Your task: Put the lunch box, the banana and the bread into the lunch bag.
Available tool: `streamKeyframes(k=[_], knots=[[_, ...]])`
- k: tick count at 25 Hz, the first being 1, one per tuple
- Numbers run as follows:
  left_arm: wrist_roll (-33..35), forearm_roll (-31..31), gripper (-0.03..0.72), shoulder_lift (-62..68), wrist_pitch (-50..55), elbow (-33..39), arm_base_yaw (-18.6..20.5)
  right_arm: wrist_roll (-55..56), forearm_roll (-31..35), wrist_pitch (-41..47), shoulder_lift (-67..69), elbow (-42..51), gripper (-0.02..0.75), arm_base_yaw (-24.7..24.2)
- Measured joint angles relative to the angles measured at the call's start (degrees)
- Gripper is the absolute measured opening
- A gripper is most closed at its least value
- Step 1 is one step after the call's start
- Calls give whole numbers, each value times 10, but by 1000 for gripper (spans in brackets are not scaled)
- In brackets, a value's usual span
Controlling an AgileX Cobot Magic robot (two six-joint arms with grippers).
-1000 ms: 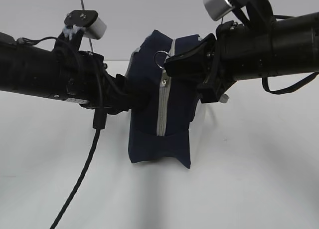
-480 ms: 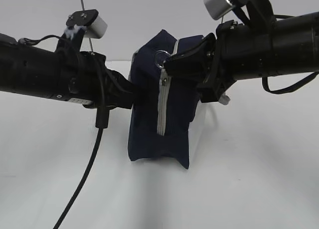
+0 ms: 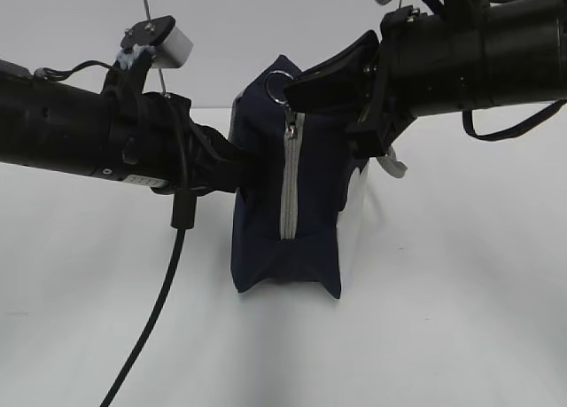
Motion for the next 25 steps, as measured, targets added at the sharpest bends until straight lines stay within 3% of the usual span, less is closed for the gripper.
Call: streamKeyframes(k=[6, 10, 18, 25], knots=[[0, 1, 6, 0, 3, 0, 0, 24, -56, 3, 4, -23, 0, 0], [0, 15, 6, 0, 3, 0, 0, 45, -94, 64, 37, -61, 0, -14], [0, 18, 5, 0, 3, 0, 0, 72, -110, 201, 114, -143, 0, -76], [0, 18, 5, 0, 3, 0, 0, 90, -111, 213, 151, -190, 0, -98]])
